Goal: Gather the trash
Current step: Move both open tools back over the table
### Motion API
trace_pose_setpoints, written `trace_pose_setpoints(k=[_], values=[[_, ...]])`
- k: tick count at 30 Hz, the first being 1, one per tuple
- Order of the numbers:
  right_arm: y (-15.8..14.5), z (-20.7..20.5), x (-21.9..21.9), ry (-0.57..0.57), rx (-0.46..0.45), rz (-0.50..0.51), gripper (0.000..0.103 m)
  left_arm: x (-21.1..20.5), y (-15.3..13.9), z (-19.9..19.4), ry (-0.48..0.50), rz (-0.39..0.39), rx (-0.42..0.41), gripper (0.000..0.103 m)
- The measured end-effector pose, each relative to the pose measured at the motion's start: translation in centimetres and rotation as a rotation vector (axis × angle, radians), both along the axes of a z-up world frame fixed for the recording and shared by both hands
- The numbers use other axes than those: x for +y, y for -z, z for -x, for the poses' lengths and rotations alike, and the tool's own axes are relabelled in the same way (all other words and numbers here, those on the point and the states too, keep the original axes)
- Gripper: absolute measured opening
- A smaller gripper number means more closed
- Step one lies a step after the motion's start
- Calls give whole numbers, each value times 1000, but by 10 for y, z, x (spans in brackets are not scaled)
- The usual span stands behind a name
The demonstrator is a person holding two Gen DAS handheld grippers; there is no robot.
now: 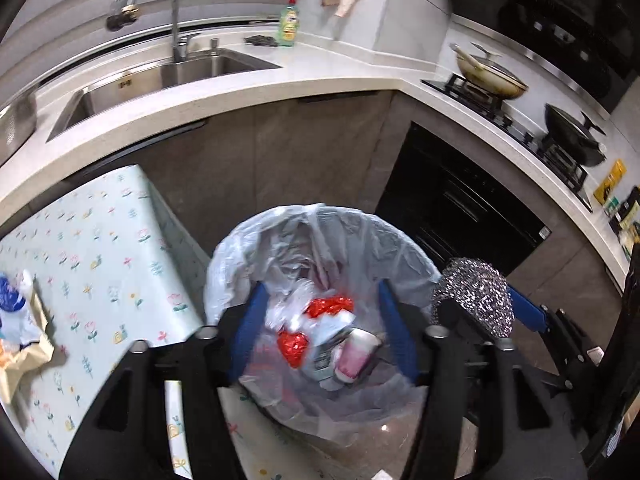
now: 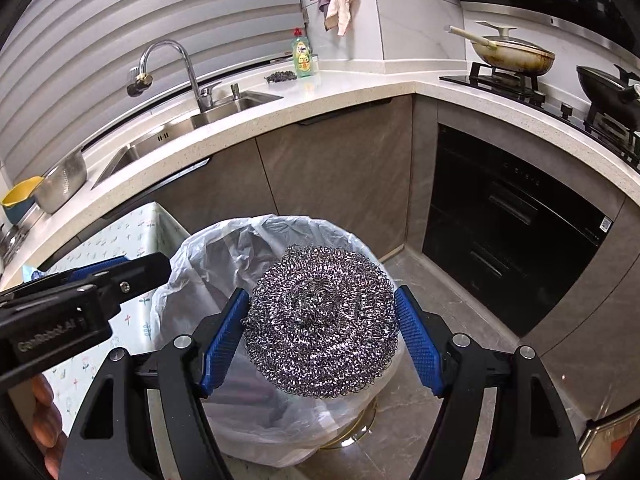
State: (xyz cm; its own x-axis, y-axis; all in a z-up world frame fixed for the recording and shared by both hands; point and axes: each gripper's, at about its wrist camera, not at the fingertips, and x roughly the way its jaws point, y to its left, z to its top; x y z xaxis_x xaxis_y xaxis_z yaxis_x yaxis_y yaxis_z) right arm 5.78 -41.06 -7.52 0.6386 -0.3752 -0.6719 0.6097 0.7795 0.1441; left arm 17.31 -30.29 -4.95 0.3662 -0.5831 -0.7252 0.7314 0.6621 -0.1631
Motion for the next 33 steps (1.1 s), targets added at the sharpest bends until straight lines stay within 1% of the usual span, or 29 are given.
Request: trace_pose_setpoints(k=[1,5,9,18,23,28,29,30,33], values=[[-1,-2,1,-2,-2,2,73,3,0,-1,-13,4,-4,67],[-5,-8,7,-16,-16,18,80,15,-1,-5,-55,-5,-18,71],[-9,-14,14,-36,-13,37,81,29,-4,-9,-91,-4,-31,76],[-20,-12,34,-59,-25,41,83,73,-15,-12,-163,10,-45,76],[-29,-11,55,-87,-37,48,83,107,-24,-11,-216,14,-73,78],[-37,-17,83,-129,-52,54,83,150,-27,-13,-287,6,-85,79],[-39,-19,89,-139,-53,57,83,158,-28,-14,-302,2,-89,81],[-40,-22,96,-150,-55,60,83,169,-28,-16,-325,-2,-93,86],[-44,-30,116,-185,-64,61,83,198,-29,-21,-388,-12,-108,89]])
